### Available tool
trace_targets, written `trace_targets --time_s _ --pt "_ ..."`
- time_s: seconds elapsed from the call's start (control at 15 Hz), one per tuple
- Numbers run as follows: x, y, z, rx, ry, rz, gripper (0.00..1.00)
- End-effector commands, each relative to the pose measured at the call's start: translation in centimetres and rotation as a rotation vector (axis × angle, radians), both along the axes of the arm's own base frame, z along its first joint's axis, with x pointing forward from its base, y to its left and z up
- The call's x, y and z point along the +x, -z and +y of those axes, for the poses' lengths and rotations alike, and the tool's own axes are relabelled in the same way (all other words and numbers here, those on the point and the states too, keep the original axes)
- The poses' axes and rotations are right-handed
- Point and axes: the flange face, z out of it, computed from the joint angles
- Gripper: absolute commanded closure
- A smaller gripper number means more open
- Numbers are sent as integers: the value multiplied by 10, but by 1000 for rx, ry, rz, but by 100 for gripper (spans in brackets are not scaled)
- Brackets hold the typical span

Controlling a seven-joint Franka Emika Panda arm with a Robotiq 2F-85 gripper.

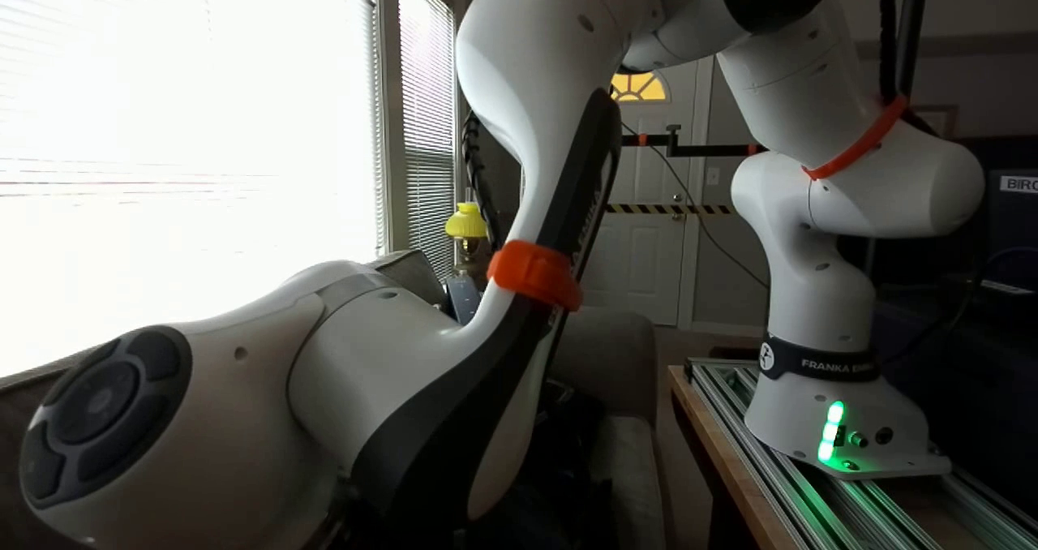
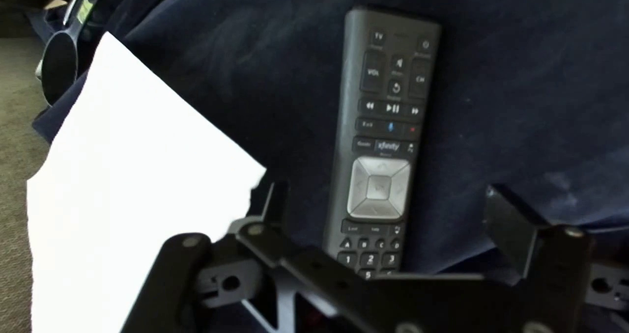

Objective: Put the remote on the paper towel

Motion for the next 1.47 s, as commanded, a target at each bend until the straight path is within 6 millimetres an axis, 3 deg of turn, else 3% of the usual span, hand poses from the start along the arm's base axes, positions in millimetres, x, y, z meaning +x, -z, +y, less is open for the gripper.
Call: trace_targets --time_s 0.0,0.33,1.13,1.2,1.33,1.4 --pt "4 3 1 10 -1 -25 0" --pt "5 4 1 14 0 -30 0" --pt "16 35 -5 -47 47 -89 0" --pt "17 36 -6 -52 46 -95 11" --pt "17 36 -7 -59 46 -103 12" --pt "18 36 -7 -59 46 -107 31"
